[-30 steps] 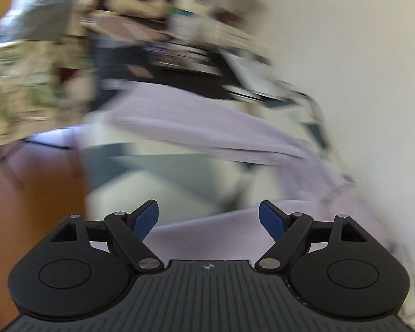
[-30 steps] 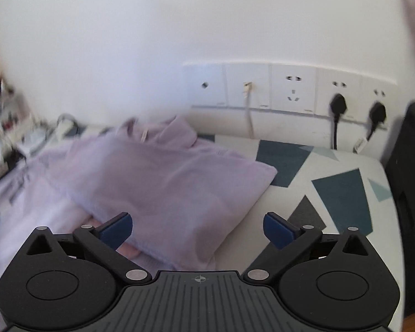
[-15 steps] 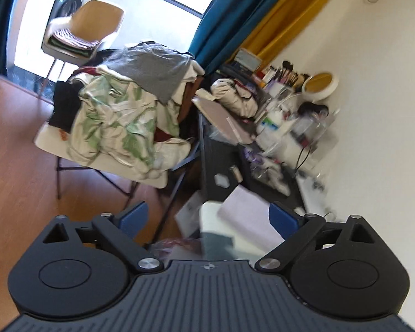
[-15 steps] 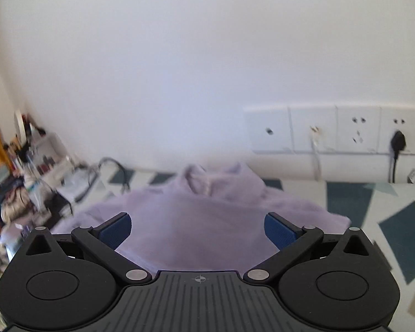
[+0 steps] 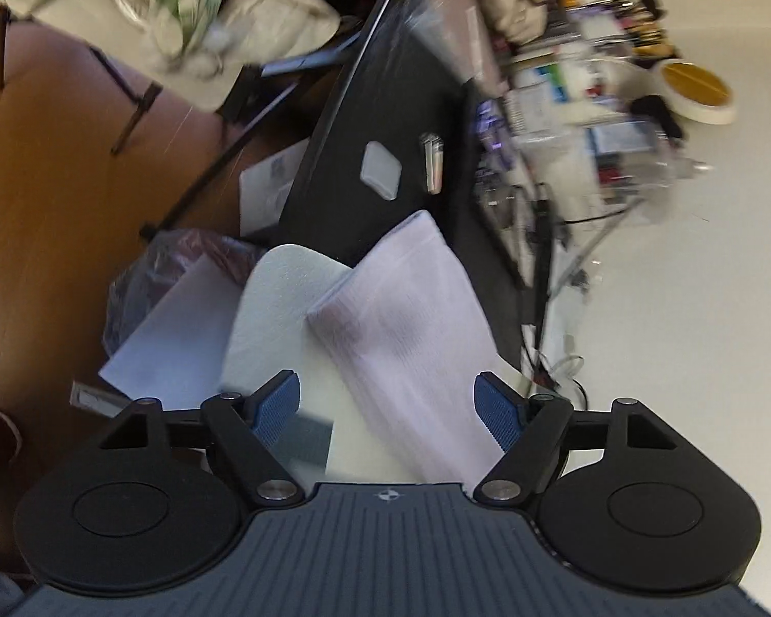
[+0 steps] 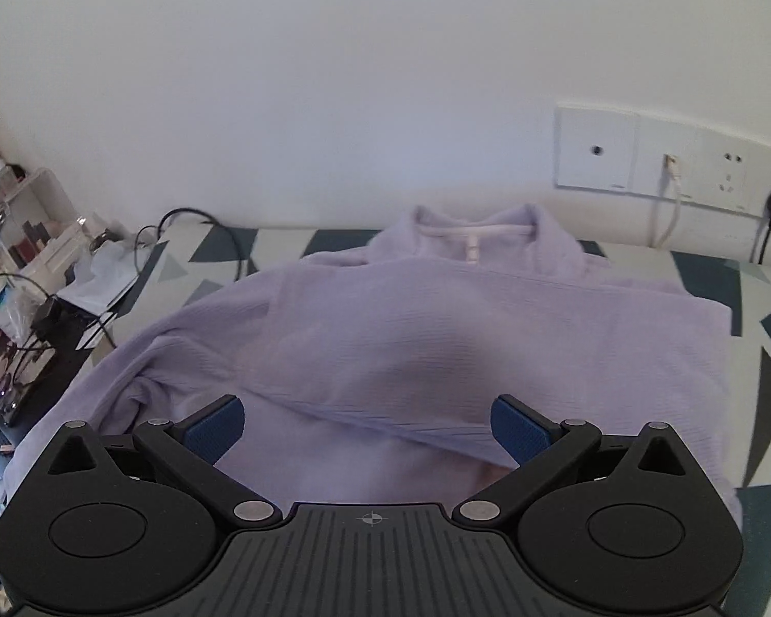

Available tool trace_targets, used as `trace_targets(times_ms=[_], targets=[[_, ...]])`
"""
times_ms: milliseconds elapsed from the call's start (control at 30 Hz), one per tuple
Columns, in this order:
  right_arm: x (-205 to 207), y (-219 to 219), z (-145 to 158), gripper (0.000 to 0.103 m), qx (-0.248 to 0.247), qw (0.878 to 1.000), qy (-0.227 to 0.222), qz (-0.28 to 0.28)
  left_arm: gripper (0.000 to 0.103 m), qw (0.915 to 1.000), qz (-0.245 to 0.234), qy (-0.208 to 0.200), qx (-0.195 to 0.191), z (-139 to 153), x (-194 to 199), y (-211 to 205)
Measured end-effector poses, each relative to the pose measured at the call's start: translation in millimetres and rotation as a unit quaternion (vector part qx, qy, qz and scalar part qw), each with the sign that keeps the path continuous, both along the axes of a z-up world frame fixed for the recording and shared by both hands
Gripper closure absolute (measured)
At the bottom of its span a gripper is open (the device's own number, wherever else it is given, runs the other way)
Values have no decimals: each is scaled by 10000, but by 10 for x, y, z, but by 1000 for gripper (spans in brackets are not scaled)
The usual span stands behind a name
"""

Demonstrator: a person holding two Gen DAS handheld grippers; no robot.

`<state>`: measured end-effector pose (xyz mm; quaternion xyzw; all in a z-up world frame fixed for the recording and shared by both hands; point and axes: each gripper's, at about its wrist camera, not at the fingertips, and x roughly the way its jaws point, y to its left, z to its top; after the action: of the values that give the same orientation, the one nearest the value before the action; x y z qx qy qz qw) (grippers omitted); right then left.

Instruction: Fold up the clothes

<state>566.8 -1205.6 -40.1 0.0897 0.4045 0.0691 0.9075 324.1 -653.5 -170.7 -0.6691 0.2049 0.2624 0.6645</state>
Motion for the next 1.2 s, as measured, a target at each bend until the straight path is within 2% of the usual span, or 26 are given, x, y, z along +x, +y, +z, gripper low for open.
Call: trace_targets(times_ms=[167, 233, 300, 400, 433, 467, 600, 667, 800, 967, 1100, 1200], targets=[[-26, 375, 184, 1, -126, 9998, -119, 135, 27, 9996, -188, 63, -208, -177, 255, 121], [-9, 407, 224, 1, -64, 9999, -37, 94, 25, 9996, -200, 56, -186, -170, 293, 118], [22, 377, 225, 1, 36, 10000, 53, -54, 17, 9995, -282, 61, -101, -150, 352, 114], [44, 318, 207, 1, 131, 9991, 173, -358, 18, 9990, -441, 39, 47, -129, 486, 152], [47, 299, 201, 1, 166, 9986, 210, -454, 34, 9989, -446, -39, 101, -123, 516, 154], [46, 284, 199, 1, 209, 9980, 241, -536, 55, 9987, -465, -99, 187, -116, 548, 158], [-14, 319, 292, 1, 320, 9984, 100, -446, 71, 9984, -456, 111, 328, -167, 635, 172], [-28, 330, 337, 1, 286, 9987, 20, -411, 88, 9979, -480, 253, 356, -197, 653, 168], [-26, 292, 376, 1, 256, 9986, 3, -459, 95, 9886, -817, 591, 1116, 27, 763, 121], [-31, 206, 358, 1, 272, 9980, 48, -567, 96, 9792, -862, 171, 1828, 580, 942, 277], [-15, 164, 293, 1, 331, 9975, 153, -612, 96, 9656, -951, -269, 2405, 1103, 1169, 409], [-4, 145, 259, 1, 393, 9971, 191, -626, 96, 9548, -1017, -375, 2769, 1420, 1372, 406]])
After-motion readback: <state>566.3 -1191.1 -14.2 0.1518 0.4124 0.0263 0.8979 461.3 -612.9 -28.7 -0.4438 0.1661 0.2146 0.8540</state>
